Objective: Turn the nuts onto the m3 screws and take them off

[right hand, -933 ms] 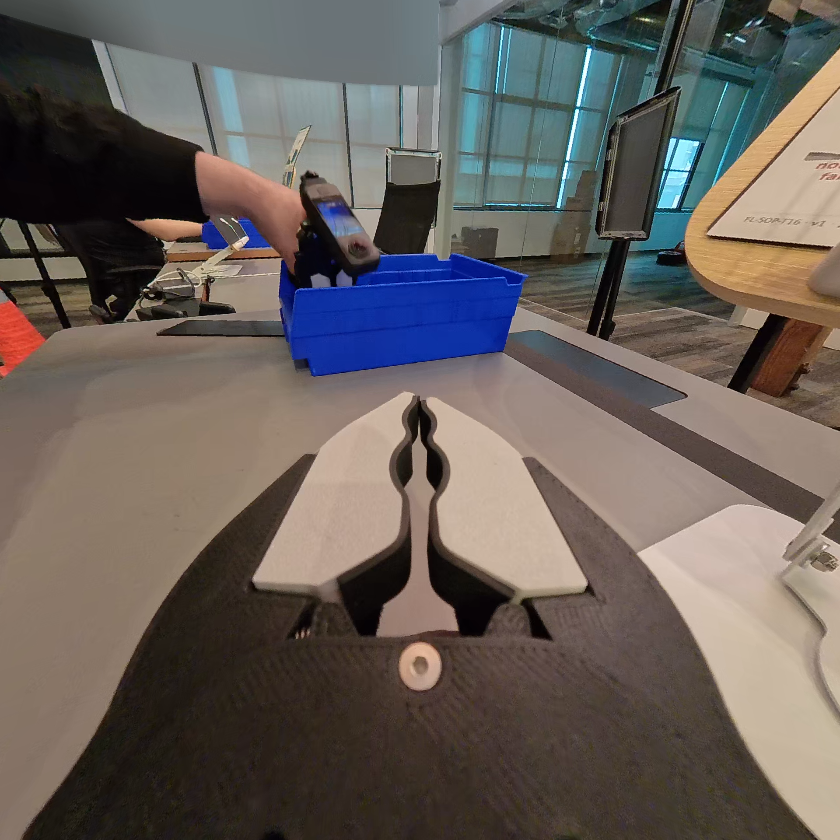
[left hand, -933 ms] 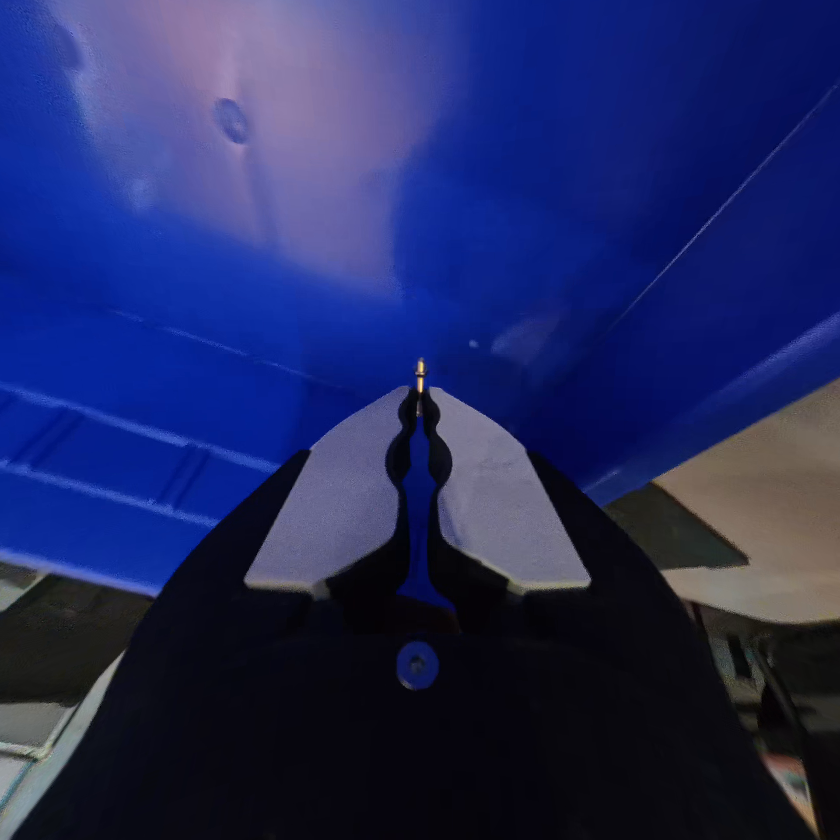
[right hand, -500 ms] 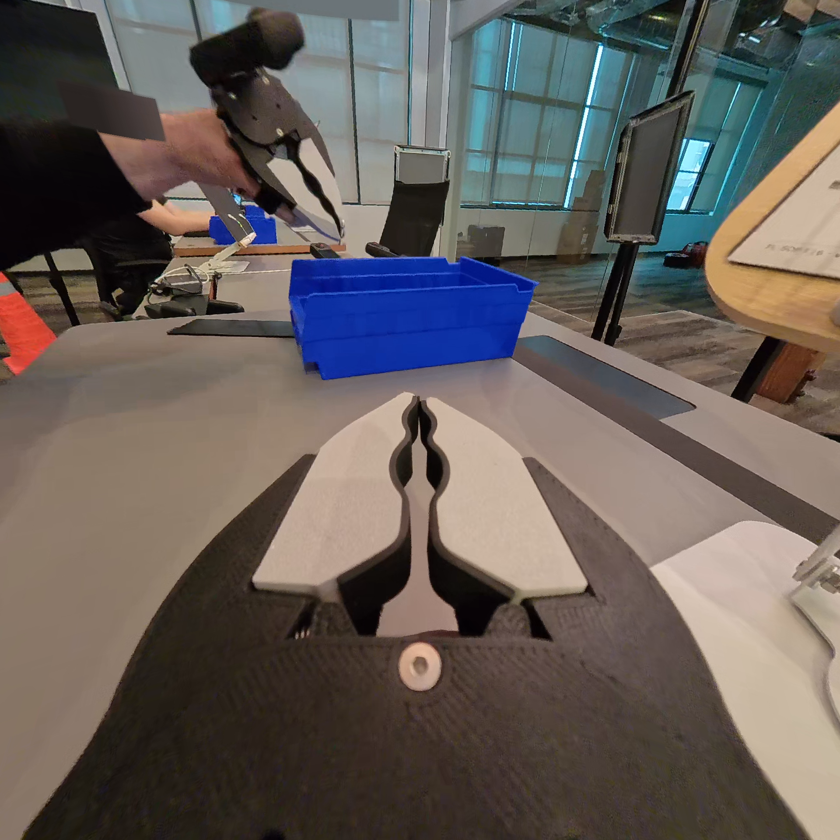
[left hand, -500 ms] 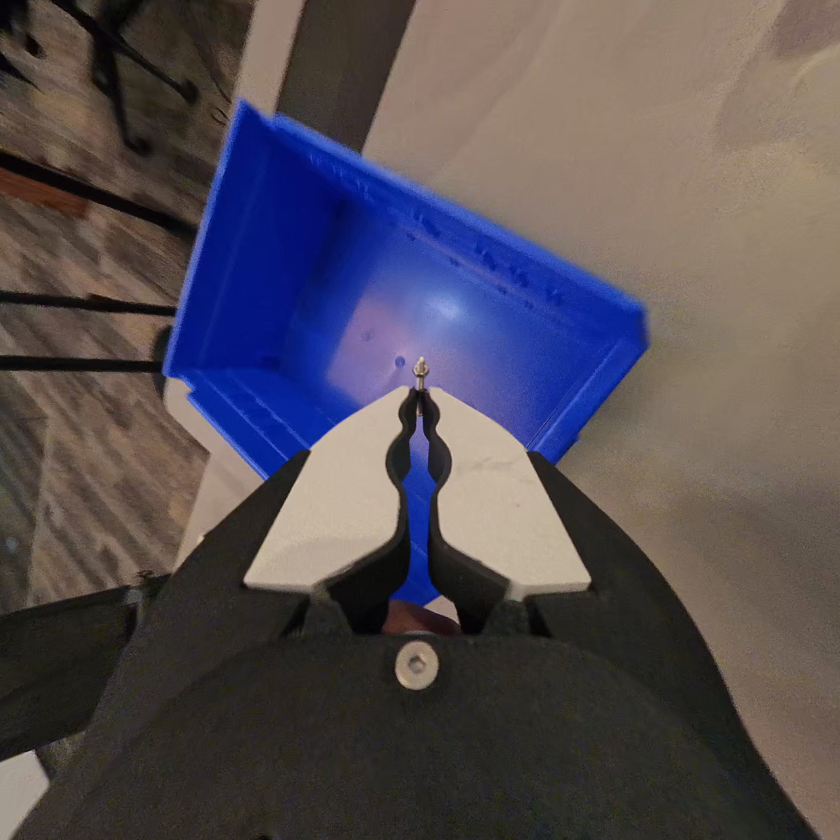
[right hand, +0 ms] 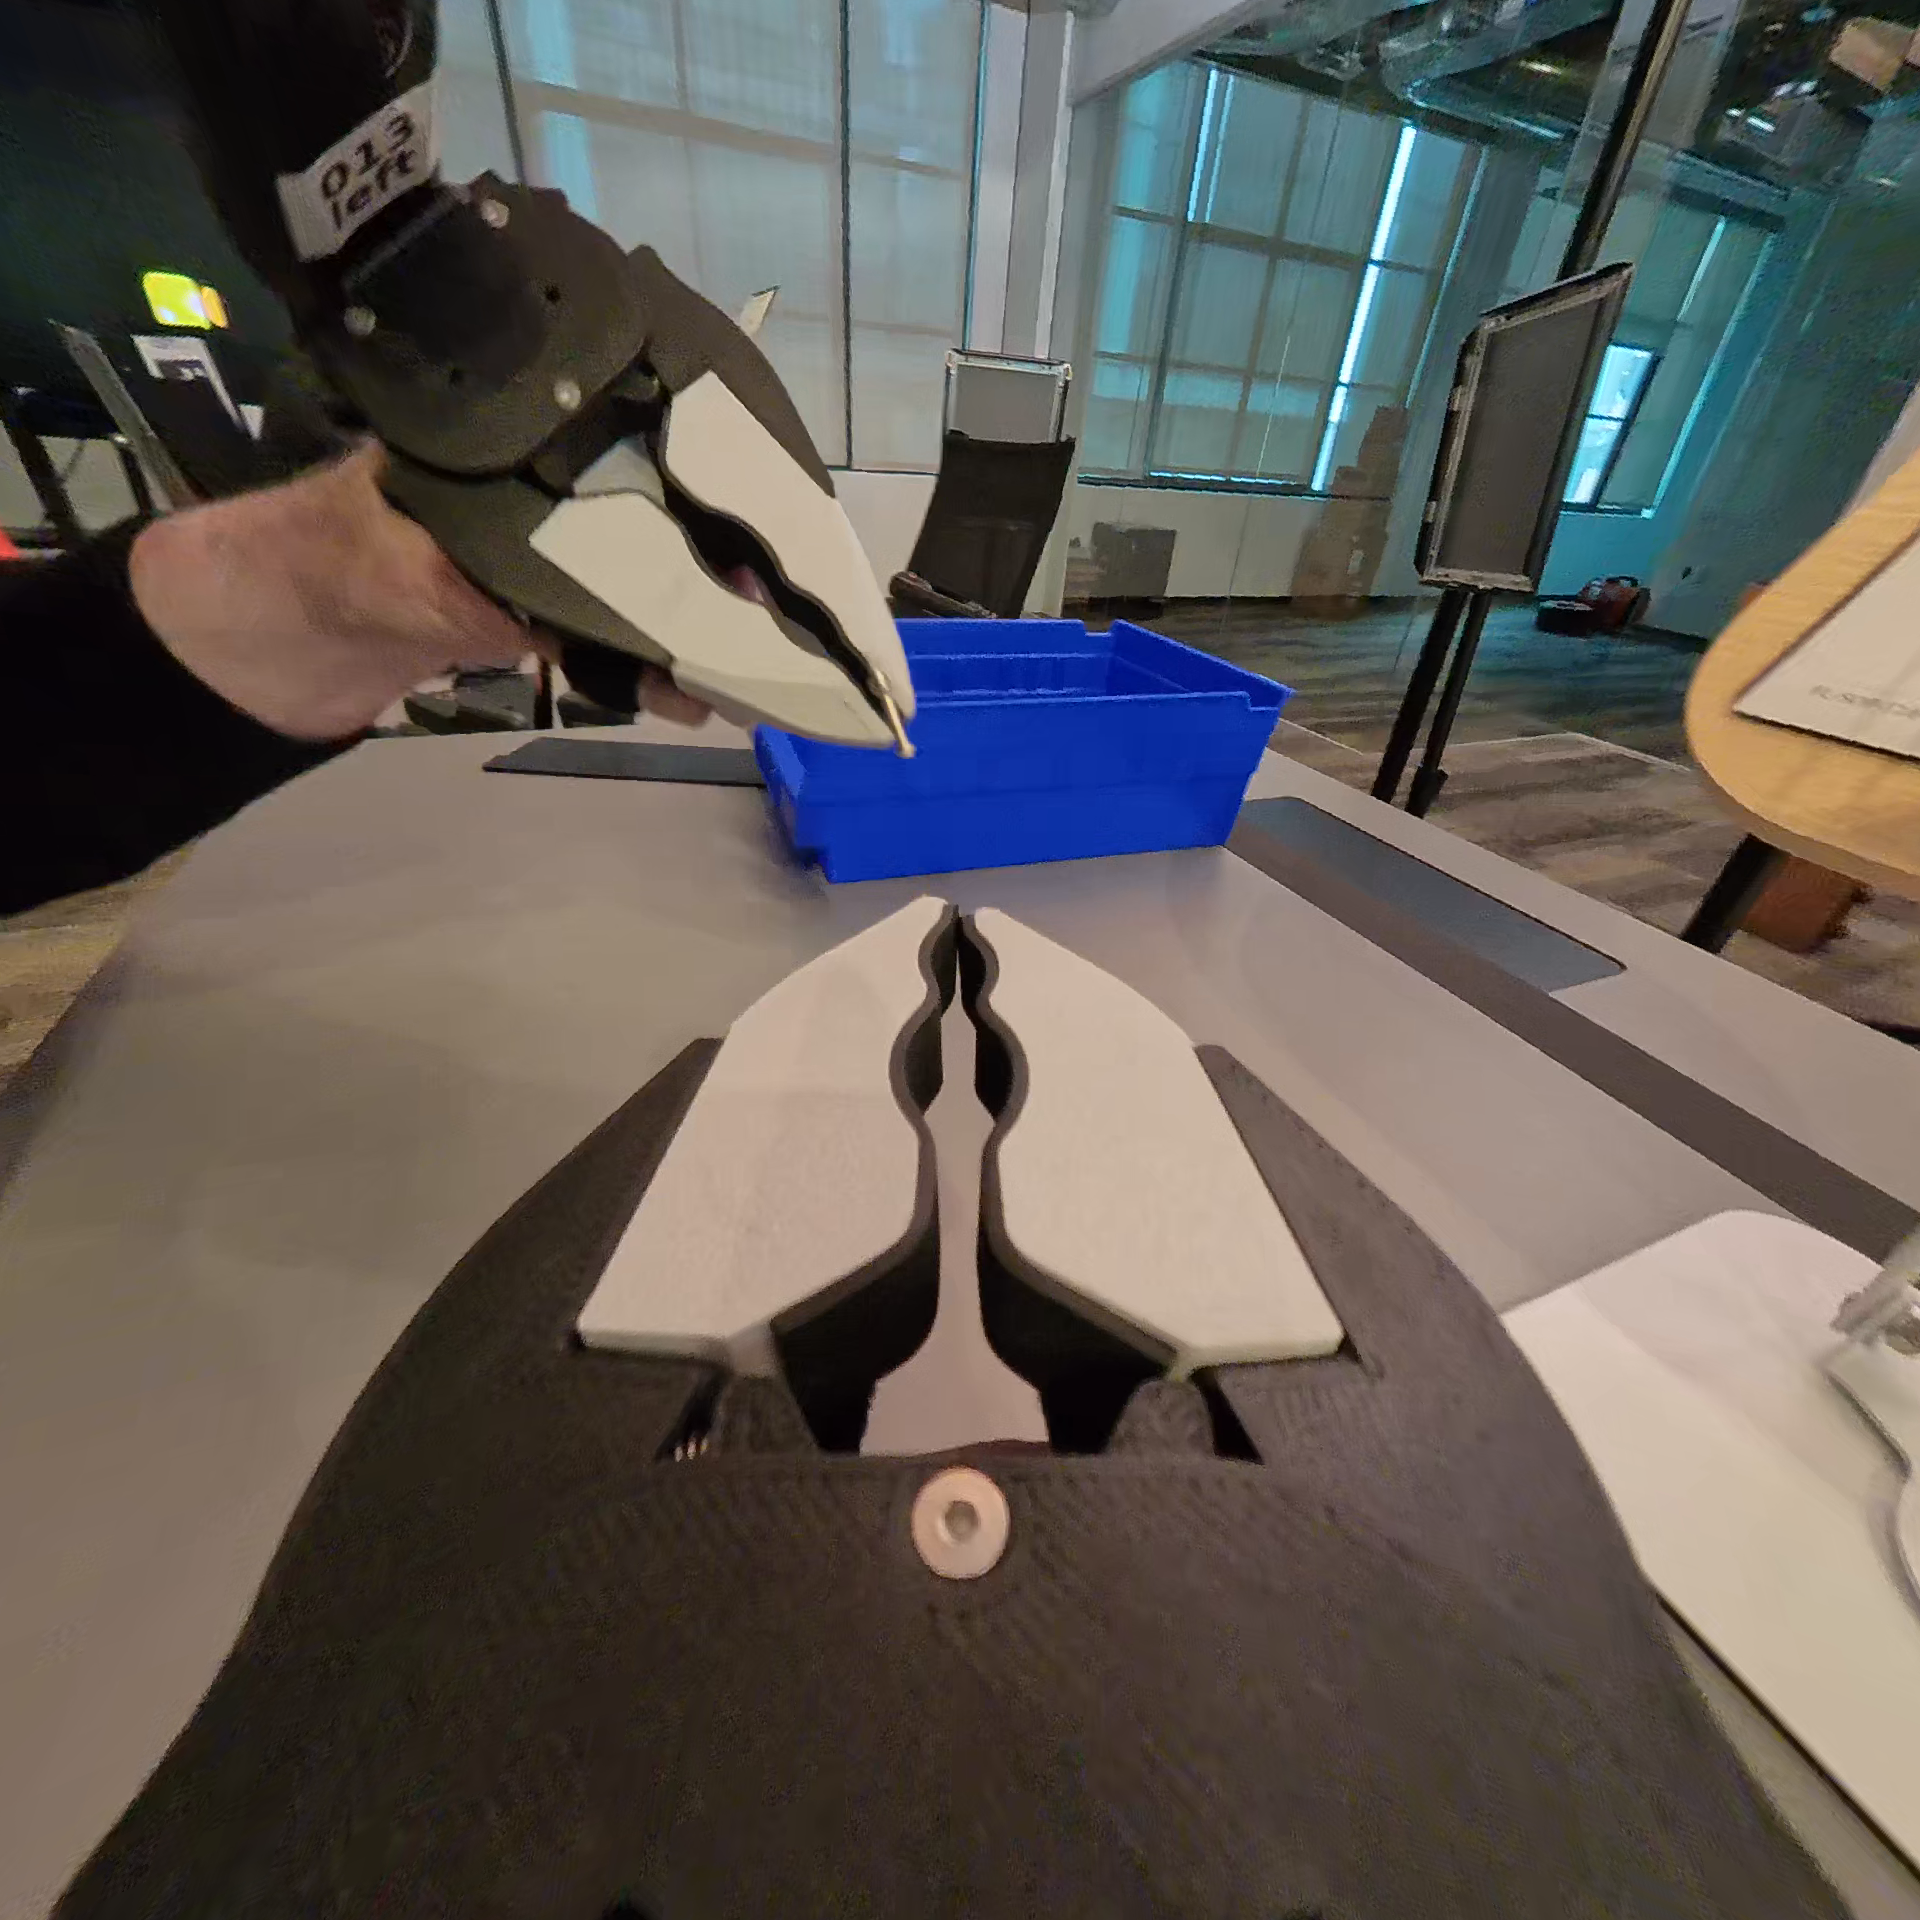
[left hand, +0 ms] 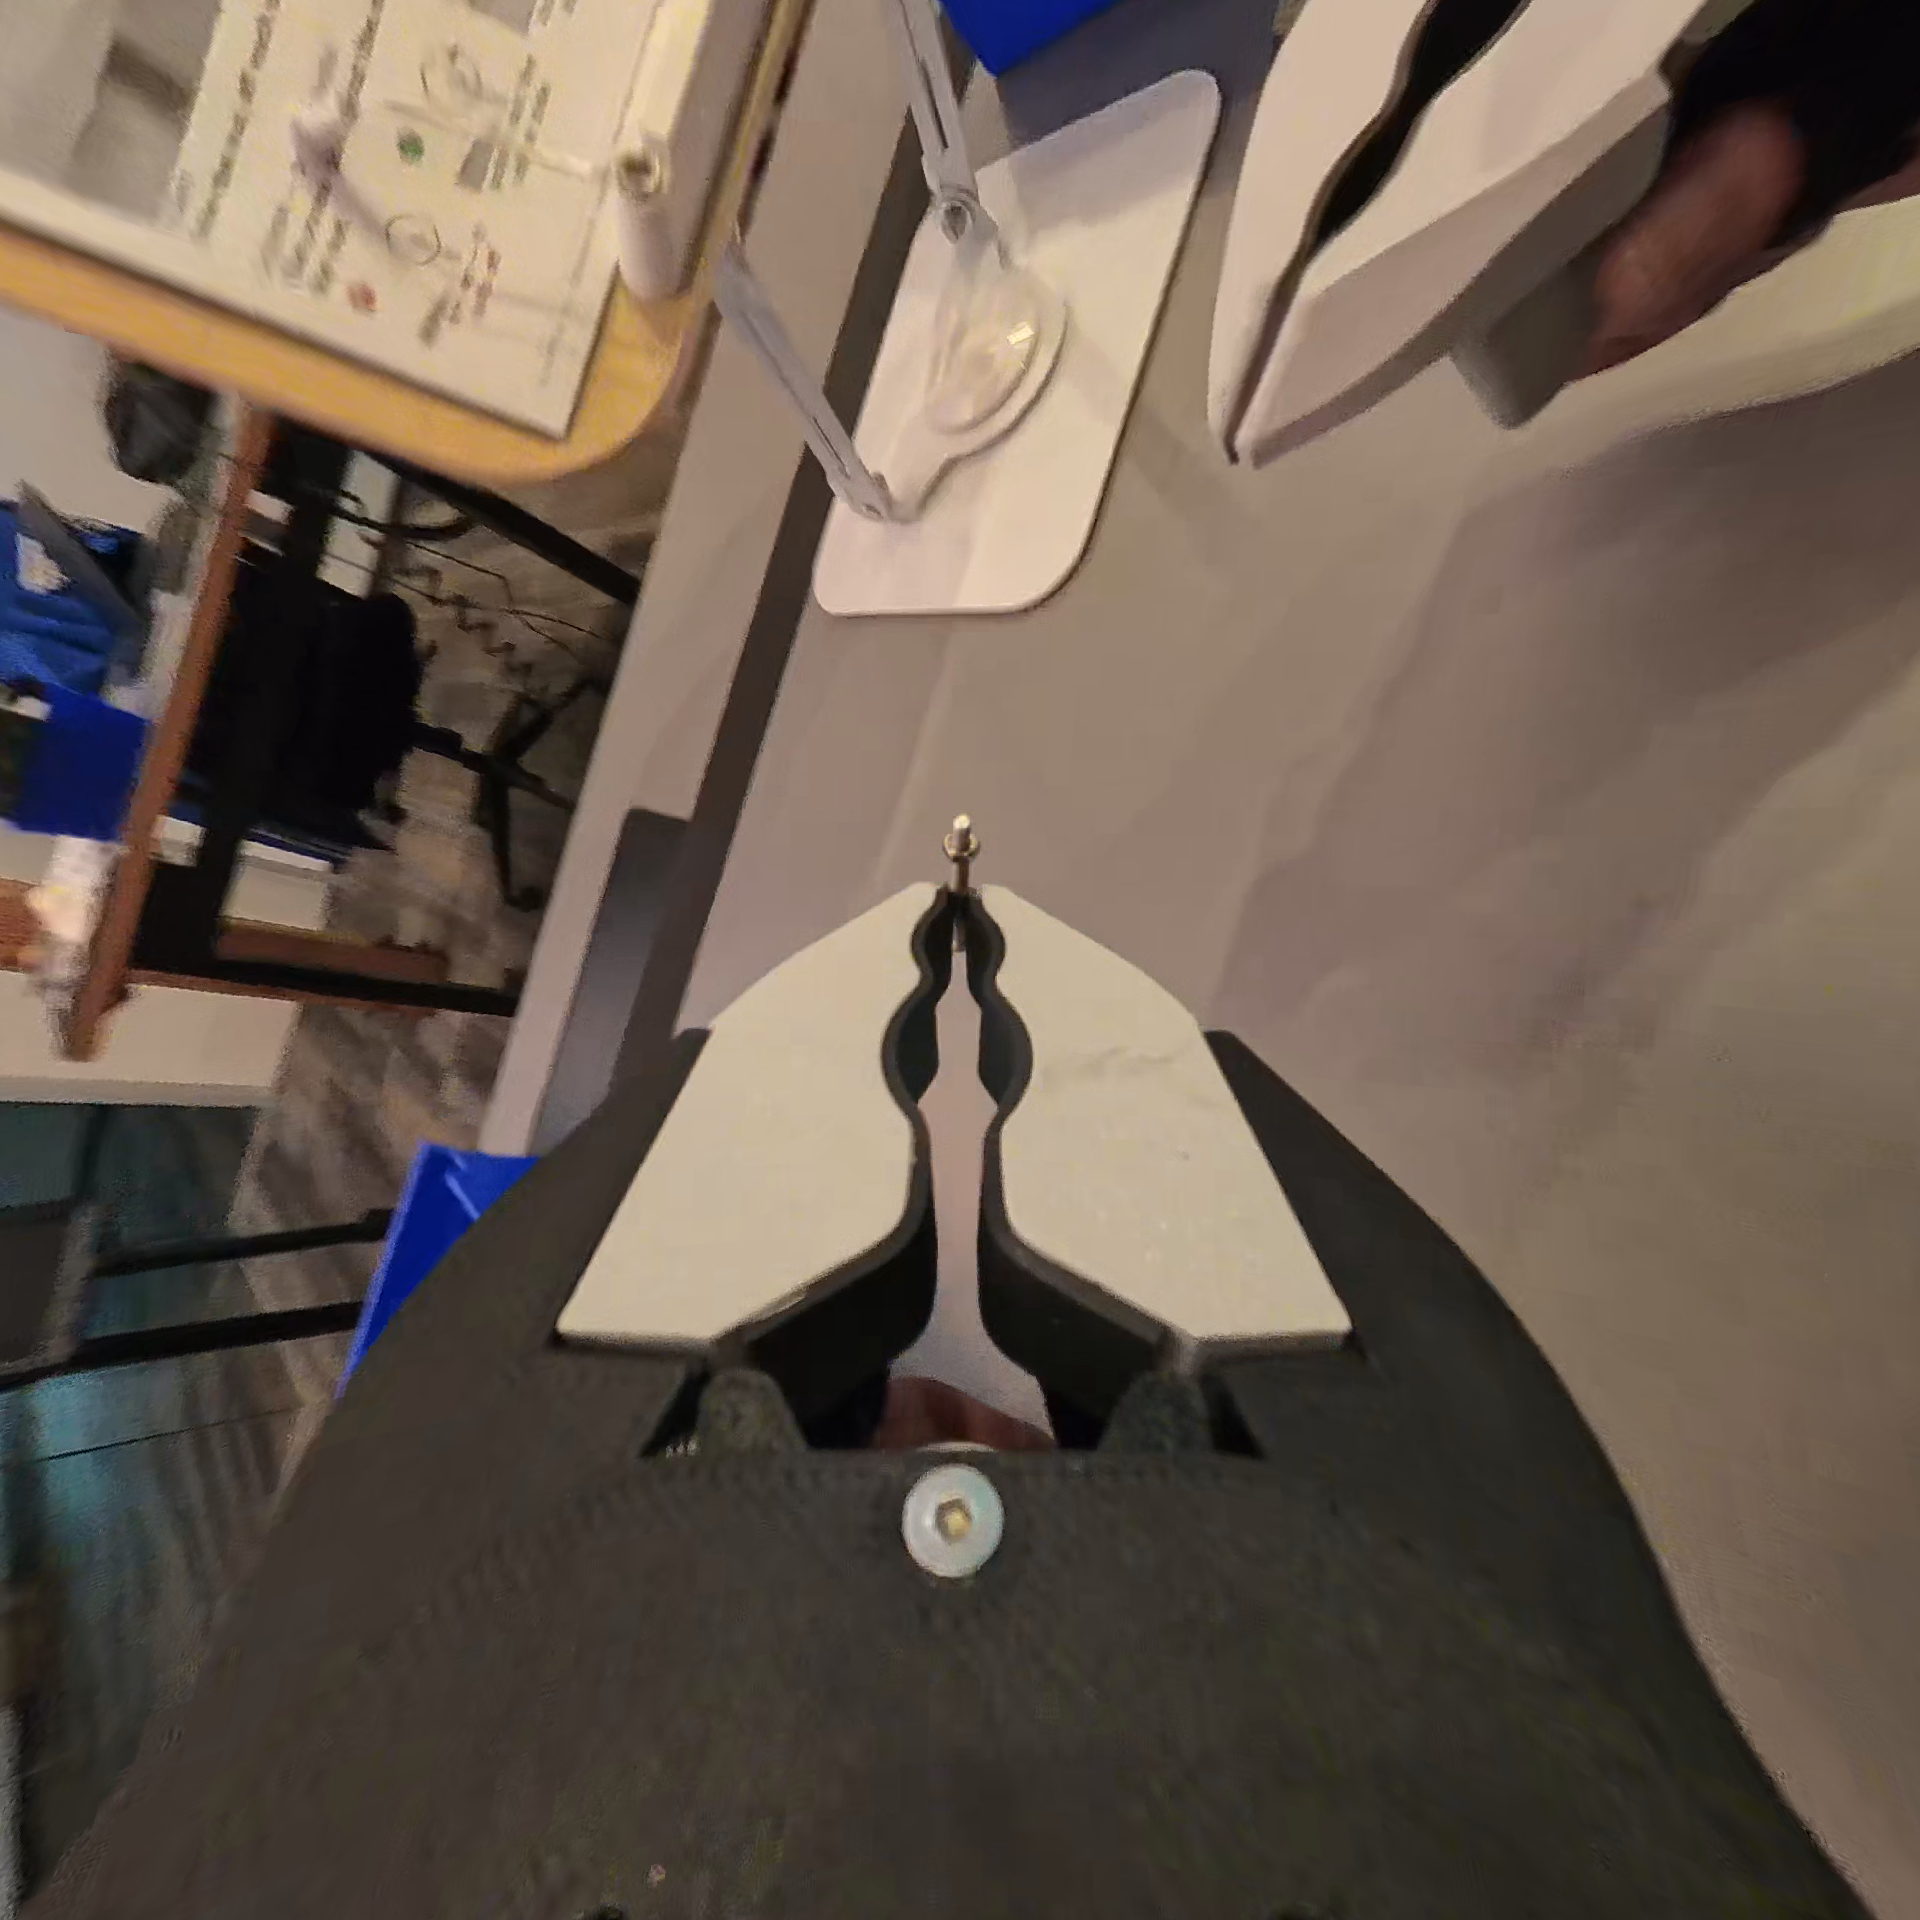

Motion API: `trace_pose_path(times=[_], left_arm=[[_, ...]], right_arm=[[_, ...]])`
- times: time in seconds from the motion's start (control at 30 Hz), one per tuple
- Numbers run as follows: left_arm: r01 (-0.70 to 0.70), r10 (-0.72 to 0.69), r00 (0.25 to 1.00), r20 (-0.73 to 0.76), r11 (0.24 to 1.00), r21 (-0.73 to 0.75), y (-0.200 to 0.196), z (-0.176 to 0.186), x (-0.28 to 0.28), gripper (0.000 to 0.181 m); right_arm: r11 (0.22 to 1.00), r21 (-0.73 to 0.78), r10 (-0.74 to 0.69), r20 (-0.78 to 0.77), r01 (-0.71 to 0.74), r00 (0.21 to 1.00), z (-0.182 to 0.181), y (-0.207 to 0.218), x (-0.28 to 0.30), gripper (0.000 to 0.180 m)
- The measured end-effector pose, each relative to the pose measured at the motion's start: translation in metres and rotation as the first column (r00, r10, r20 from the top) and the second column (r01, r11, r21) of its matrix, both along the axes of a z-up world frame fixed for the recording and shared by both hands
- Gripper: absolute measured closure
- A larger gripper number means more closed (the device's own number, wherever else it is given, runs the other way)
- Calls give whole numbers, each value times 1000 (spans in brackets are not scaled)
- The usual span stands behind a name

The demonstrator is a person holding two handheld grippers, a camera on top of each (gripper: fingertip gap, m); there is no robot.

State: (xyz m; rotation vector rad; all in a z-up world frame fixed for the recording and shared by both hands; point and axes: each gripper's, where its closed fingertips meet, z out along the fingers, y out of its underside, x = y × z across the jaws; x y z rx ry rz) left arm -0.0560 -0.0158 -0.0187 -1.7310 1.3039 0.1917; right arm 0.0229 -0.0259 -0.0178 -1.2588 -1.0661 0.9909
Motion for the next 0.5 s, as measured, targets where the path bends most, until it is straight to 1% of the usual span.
trace_pose_path(times=[0.07, 0.13, 0.2, 0.27, 0.37, 0.43, 0.5], left_arm=[[23, -21, 999, -38, 998, 50, 10, -8, 24, 179], [58, -53, 997, -47, 993, 101, 19, -12, 47, 179], [58, -43, 995, -93, 984, 167, 29, -15, 60, 179], [85, -58, 990, -130, 974, 208, 33, -17, 75, 179], [116, -60, 976, -211, 957, 264, 39, -21, 88, 179], [112, -44, 973, -225, 947, 300, 43, -19, 93, 179], [128, -54, 971, -234, 941, 314, 46, -17, 98, 179]], right_arm=[[999, 8, -37, -16, 37, 999, 3, 3, 7, 180], [997, 4, -80, -28, 80, 996, 6, 9, 14, 178], [993, -7, -119, -37, 119, 992, 9, 15, 19, 176], [987, -20, -161, -10, 161, 987, 5, 23, 21, 171], [974, -47, -220, 8, 220, 976, 1, 34, 27, 170], [968, -56, -241, 51, 243, 969, -6, 39, 28, 170], [966, -87, -240, 59, 245, 969, -9, 42, 29, 169]])
